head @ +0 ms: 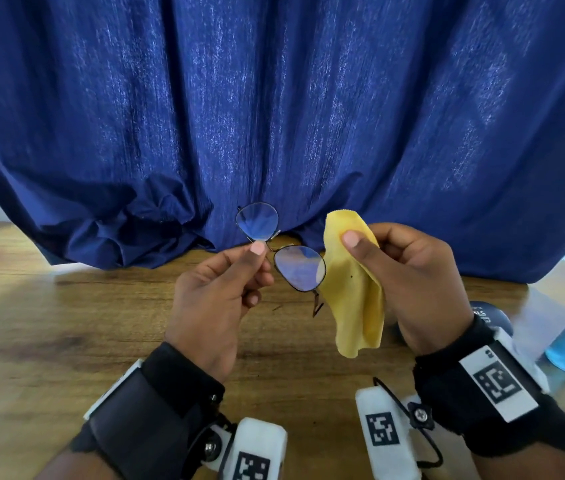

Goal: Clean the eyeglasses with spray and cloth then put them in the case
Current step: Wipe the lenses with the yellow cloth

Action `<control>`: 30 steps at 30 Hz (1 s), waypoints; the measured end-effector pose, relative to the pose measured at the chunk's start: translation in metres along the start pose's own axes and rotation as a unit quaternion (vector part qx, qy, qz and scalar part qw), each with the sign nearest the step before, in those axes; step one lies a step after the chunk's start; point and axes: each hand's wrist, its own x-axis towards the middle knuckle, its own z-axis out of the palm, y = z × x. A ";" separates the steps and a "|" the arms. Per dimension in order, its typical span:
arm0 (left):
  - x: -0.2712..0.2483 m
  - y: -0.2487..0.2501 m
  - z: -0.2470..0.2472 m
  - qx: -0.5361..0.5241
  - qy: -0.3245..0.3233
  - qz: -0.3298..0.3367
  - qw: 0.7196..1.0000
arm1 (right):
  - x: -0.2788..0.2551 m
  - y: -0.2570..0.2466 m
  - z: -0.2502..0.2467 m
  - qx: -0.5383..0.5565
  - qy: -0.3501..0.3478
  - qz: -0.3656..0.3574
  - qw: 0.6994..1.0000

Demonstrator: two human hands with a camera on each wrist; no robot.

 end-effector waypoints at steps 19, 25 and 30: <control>-0.002 0.010 0.002 -0.078 -0.010 0.002 0.997 | -0.004 0.010 0.006 -0.166 -0.160 -0.198 0.953; -0.004 0.008 0.003 -0.063 -0.013 0.012 0.998 | -0.007 0.007 0.010 -0.145 -0.213 -0.202 0.945; -0.004 0.004 0.001 -0.035 -0.023 0.006 0.999 | -0.012 0.002 0.015 -0.172 -0.213 -0.239 0.932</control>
